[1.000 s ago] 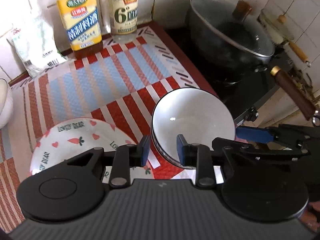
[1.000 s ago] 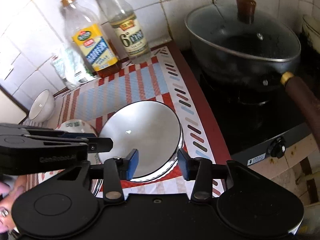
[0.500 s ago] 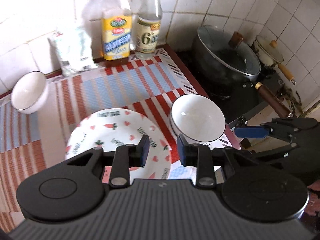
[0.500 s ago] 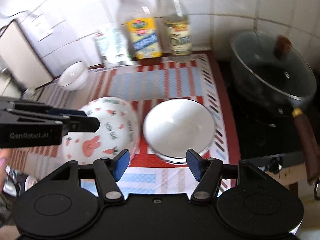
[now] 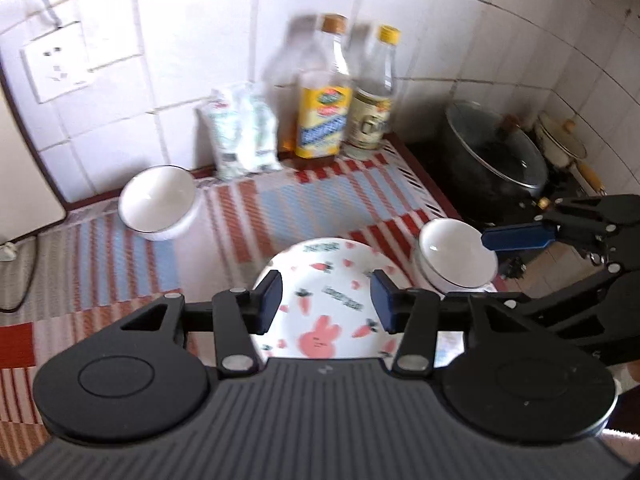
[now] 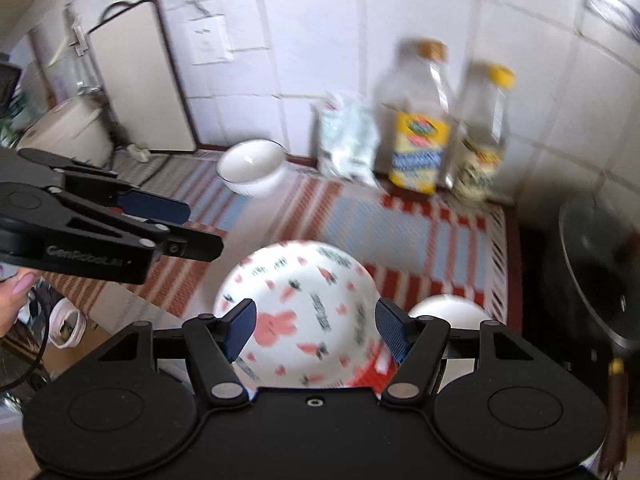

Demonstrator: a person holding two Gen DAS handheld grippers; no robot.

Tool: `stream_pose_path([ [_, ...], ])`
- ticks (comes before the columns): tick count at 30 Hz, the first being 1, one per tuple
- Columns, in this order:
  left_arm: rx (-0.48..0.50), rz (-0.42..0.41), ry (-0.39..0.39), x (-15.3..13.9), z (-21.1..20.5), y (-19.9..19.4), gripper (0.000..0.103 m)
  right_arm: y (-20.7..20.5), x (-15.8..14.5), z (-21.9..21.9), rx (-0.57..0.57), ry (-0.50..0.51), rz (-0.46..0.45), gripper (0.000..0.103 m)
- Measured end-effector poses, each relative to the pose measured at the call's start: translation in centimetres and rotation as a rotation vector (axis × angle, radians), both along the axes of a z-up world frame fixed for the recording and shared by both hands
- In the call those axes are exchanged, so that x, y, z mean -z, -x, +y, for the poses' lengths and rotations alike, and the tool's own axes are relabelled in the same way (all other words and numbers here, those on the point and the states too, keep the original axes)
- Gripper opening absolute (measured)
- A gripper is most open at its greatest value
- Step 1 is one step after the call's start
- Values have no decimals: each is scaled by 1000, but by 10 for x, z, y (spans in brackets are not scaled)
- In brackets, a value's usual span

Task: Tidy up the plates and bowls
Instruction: 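Move both grippers toward the white bowl by the wall outlet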

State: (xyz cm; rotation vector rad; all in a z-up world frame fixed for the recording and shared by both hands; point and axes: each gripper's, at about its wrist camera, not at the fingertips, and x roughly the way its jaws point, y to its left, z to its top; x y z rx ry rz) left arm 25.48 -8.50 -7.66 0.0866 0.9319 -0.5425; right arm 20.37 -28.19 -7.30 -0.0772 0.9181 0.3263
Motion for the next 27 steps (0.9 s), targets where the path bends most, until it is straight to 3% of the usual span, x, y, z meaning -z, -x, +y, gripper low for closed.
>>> stream_pose_path([
  [8,-78,-33,-52,-6,51,-37,57,-37,-7,58,-92,26,-39,71],
  [16,-188,-45,-98,10,95,-90,57,-89,10,105,-119,-22,-34,71],
  [21,-253,-18,-69,36,115,-128,57,-126,32,124,-98,-80,-48,71],
  [27,-311,31,-47,82,126,-174,55,-171,77,131,10,-206,-18,71],
])
